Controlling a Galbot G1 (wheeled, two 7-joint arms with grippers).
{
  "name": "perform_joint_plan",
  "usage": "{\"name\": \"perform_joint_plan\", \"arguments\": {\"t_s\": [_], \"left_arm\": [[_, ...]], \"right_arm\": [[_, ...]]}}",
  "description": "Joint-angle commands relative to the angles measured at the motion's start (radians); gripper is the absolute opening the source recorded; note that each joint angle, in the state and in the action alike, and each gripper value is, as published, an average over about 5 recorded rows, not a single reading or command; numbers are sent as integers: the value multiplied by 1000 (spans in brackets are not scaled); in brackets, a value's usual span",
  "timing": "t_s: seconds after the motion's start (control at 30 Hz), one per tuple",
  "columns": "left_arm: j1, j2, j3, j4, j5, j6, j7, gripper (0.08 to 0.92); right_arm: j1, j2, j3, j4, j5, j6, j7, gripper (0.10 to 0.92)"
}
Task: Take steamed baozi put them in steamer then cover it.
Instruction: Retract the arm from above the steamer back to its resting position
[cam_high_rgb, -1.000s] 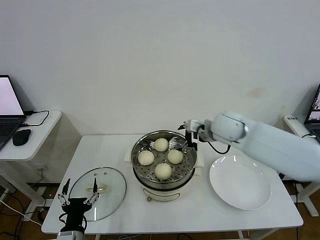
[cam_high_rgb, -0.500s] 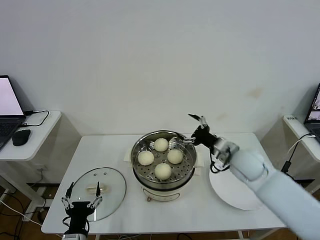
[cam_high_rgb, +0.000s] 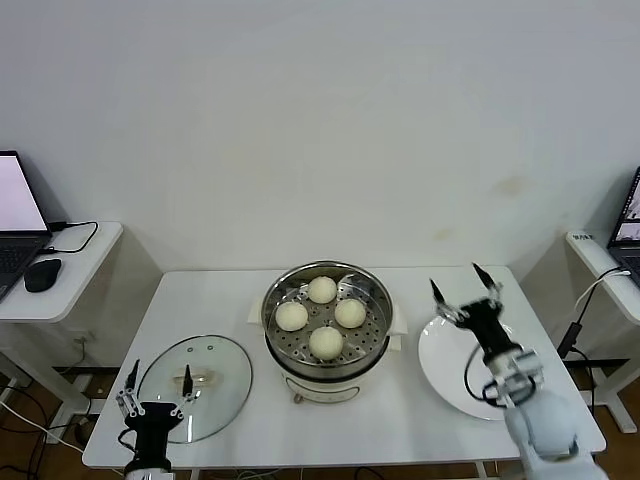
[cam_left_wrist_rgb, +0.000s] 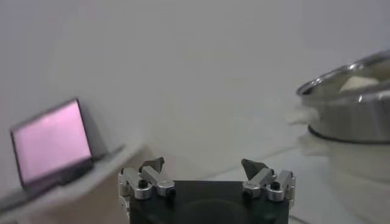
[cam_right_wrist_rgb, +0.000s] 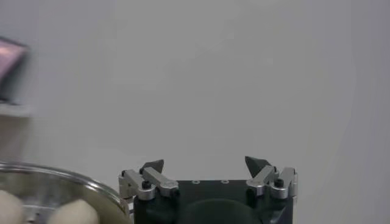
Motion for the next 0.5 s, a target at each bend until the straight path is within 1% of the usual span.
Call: {"name": "perform_joint_plan", "arguments": {"t_s": [0.03,0.17,0.27,0.5], "left_arm": [[49,14,-139,144,839,-38,-66,823],[104,44,-136,144,892,-20,-49,823],[101,59,-116,156,913,-6,-24,823],[-26,79,-64,231,914,-3,11,823]], "right_arm": [[-271,209,258,-7,-55,80,31,823],[-255,203,273,-34,-54,81,51,823],[-245,202,279,-46,-52,85,60,822],[-252,214,276,-54,-66,93,63,823]]}}
